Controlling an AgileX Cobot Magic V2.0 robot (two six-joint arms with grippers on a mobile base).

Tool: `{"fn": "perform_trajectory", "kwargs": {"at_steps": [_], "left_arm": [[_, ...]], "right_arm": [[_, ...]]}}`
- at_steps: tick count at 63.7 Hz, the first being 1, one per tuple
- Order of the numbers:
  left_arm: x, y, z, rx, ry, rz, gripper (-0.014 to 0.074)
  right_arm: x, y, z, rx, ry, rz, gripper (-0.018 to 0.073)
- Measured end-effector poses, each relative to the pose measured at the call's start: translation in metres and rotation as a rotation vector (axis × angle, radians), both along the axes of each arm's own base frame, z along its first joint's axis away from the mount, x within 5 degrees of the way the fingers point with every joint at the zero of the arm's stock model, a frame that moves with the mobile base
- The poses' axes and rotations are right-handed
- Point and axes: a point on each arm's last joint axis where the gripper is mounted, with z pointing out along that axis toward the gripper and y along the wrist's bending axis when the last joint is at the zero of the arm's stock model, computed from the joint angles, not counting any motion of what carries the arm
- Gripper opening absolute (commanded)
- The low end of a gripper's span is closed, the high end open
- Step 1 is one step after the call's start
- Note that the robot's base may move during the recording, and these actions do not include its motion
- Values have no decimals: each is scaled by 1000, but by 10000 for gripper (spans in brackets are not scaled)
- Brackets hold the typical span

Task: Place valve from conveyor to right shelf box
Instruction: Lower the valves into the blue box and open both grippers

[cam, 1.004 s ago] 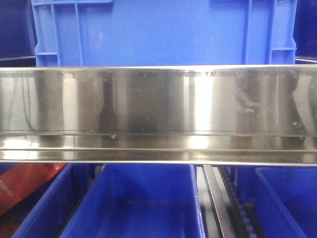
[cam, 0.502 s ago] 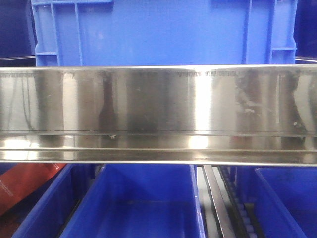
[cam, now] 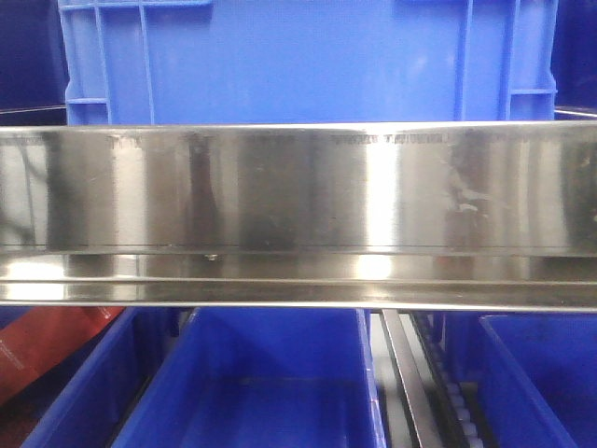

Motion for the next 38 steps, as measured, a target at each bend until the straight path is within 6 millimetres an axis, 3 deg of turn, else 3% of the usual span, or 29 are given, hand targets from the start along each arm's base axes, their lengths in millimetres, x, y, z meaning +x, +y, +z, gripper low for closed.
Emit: {"fn": "perform_trajectory", "kwargs": {"at_steps": [9,17,29,38], "left_arm": [[37,-30,-11,3,53,-52,-111],[75,-56,-46,39,158,-79,-111],[112,-75,-98,102,318,-82,-111],[126,-82,-121,126,374,-81,-111]], "right_arm": [[39,39,-12,-23,74,103,-153],[74,68,-36,-53,160,150,-153],[117,91,-83,-109,297,157,-153],[139,102,-115,-146,389,158,-153]]}}
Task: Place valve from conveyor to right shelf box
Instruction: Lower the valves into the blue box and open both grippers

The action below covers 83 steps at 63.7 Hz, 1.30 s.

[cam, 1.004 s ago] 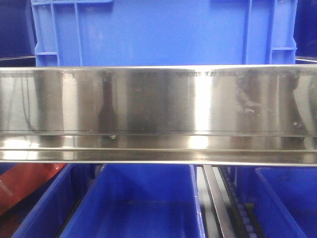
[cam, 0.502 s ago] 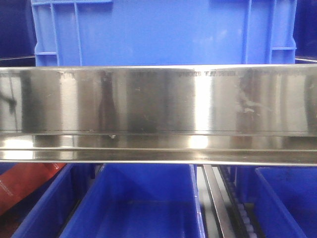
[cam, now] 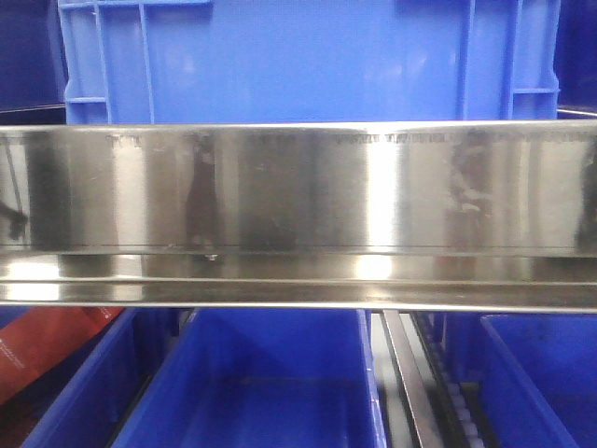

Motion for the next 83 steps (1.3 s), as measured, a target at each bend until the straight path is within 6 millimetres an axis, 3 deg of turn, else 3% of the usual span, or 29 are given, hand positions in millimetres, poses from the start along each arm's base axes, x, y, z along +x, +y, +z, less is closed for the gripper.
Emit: {"fn": "perform_trajectory", "kwargs": {"at_steps": [11,16,22,32,36,41,53,60,70,77,83], "left_arm": [[10,-5,-20,27,57,-1,-83],[12,-6,-27,41,86,-1,9],[14,-7,-32,52,110,-2,188],[13,-6,-32,55,116,-2,449],[13,-6,-31,53,112,-2,514],[13,-6,-31,53,111,-2,554],[12,-6,-28,52,110,-2,547],[4,-2,-16,44,91,-3,547],[-18,8,19,7,13,-3,483],[-36,17,44,-14,-48,-1,318],[-53,27,66,-20,-112,7,108]], "right_arm": [[14,7,-23,-30,62,3,-113],[16,8,-27,-34,71,3,-19],[18,9,-29,-37,77,3,155],[17,9,-30,-42,88,6,420],[17,9,-29,-40,84,6,491],[17,8,-26,-36,75,5,536],[14,7,-21,-29,61,5,538],[6,3,-7,-13,26,3,484],[-19,-9,29,34,-72,1,221],[-40,-19,52,65,-136,0,-12],[-61,-29,74,90,-191,2,-167]]}}
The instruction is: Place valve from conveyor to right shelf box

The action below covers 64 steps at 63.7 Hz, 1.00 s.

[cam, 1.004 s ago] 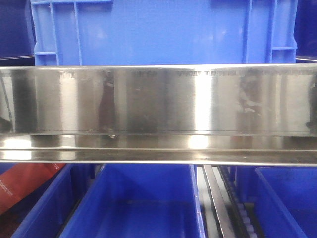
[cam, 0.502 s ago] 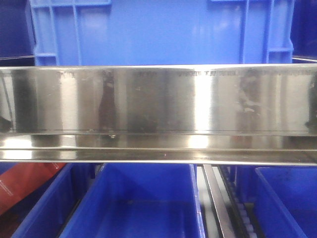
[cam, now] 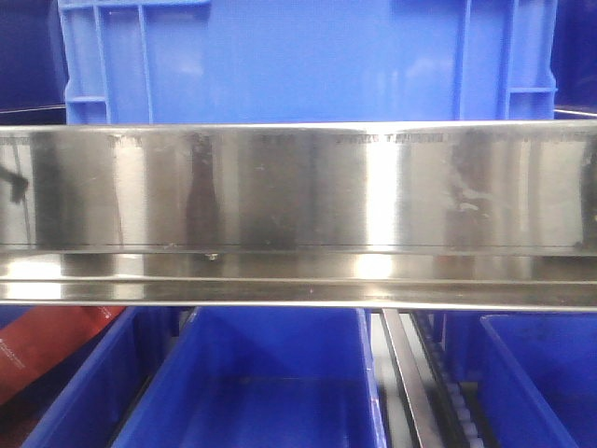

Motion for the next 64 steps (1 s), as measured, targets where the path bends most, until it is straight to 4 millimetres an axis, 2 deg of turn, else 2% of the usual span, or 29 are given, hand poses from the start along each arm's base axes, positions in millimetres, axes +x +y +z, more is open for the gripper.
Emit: {"fn": "perform_trajectory", "kwargs": {"at_steps": [6,13,22,30,42,56,64], "left_arm": [[-19,11,18,3,-40,9,-106],[-41,22,31,10,-38,13,-111],[-67,37,27,35,-26,37,-111],[-91,49,3,19,-33,53,-111],[-141,71,-33,-97,-186,56,-111],[-196,94,-91,-212,-304,41,-111],[-216,102,-121,-258,-328,39,-111]], "right_arm": [[-21,-10,16,16,-36,4,-158],[-47,-22,24,28,-69,4,-158],[-73,-35,9,26,-73,-7,-158],[-96,-48,-14,40,-91,-22,-158],[-134,-68,-63,71,-138,-54,-158],[-172,-87,-117,73,-141,-65,-158],[-186,-95,-141,76,-146,-69,-158]]}}
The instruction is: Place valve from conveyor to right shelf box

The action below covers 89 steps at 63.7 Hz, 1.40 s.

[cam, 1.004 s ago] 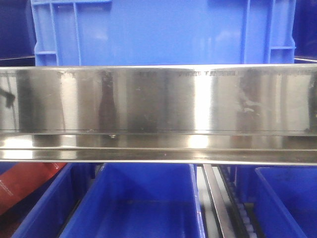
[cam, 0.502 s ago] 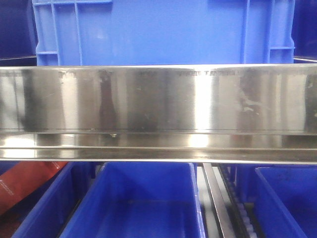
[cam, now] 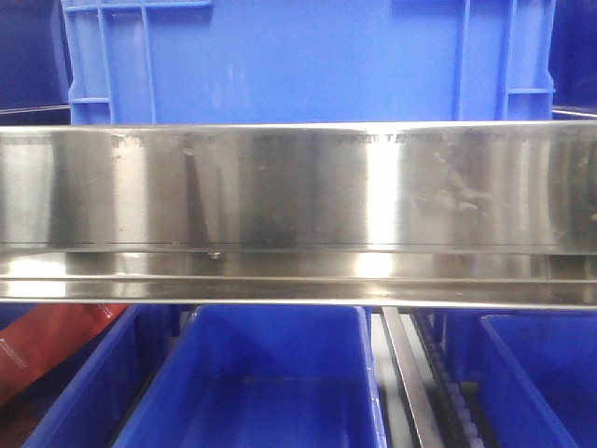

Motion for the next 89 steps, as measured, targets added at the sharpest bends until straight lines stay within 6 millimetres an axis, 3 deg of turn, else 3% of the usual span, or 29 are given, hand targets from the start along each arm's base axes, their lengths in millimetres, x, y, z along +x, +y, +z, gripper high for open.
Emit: {"fn": "perform_trajectory", "kwargs": {"at_steps": [12,21,73,89], "left_arm": [[-13,6,-43,-23,-25,-1,-111],[-15,7,-55,-33,-42,0,-111],[-16,8,-55,-42,-62,5,-111],[-28,31,-58,-19,-99,220,-111]], "right_arm": [[-12,-7,-34,5,-6,-9,-158],[-14,-8,-44,5,-6,-13,-158],[-13,-8,-43,16,-26,-18,-162],[-13,-8,-43,16,-26,-18,-162]]}}
